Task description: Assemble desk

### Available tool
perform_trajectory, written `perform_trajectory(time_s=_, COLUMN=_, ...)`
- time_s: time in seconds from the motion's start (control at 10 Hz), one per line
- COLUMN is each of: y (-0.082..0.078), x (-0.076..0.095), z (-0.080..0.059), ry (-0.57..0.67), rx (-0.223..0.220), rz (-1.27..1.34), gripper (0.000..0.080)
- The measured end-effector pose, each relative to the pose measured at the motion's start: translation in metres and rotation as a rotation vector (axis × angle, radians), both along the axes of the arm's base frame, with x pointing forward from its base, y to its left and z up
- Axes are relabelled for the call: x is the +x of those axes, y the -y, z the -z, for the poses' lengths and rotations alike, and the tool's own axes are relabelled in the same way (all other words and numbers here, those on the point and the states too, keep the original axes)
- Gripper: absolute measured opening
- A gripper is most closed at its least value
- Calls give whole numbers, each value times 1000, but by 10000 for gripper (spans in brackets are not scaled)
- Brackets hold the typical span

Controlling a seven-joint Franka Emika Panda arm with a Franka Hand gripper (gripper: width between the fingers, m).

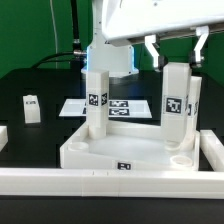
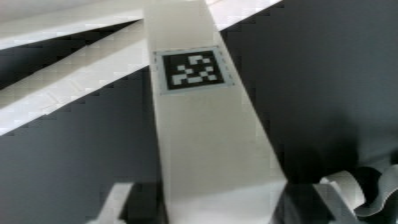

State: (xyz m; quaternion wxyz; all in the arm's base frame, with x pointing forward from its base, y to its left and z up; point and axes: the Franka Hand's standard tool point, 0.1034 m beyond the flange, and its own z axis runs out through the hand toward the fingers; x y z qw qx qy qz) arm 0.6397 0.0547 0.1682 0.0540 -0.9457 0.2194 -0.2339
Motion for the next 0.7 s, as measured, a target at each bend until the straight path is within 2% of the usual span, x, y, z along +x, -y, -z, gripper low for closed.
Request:
perform_trajectory(time_s=0.3, y=-2, x=-1, z=2, ry=-2, rx=-2, rz=-7, gripper=292)
perform_trajectory(time_s=0.5, y=-19, x=-5, z=6, ry=-15, rx=-5, rz=-36, gripper=292)
perform_trajectory(time_s=0.7, y=-20, x=-6, z=10, ry=-25, rx=-30, rz=-84, gripper=292)
